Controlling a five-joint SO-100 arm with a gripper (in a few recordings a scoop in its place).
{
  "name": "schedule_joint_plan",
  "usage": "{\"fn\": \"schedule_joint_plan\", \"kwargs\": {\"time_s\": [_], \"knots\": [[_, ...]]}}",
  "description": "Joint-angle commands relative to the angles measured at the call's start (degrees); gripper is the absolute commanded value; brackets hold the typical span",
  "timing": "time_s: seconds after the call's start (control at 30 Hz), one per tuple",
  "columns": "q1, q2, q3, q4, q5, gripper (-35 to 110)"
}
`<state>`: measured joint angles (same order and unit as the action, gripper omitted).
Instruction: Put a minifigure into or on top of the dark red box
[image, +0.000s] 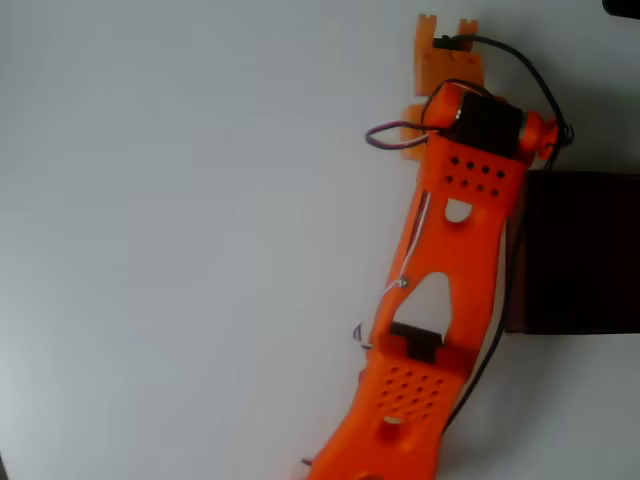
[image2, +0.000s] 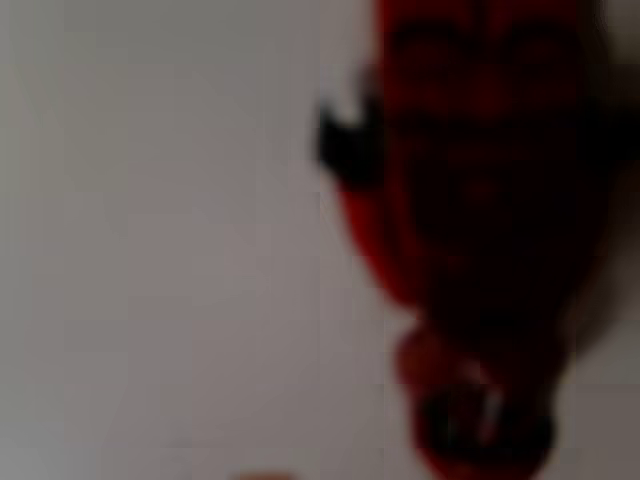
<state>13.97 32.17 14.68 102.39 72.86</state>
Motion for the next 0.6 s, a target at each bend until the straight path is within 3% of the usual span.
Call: {"fn": "schedule_joint_plan", "kwargs": {"time_s": [0.0,0.57], "knots": [[1.4,0.6,-2.5,1.1,-0.1,22],[0.8,-5.2,-8.6,1.2,0.4,21]]}}
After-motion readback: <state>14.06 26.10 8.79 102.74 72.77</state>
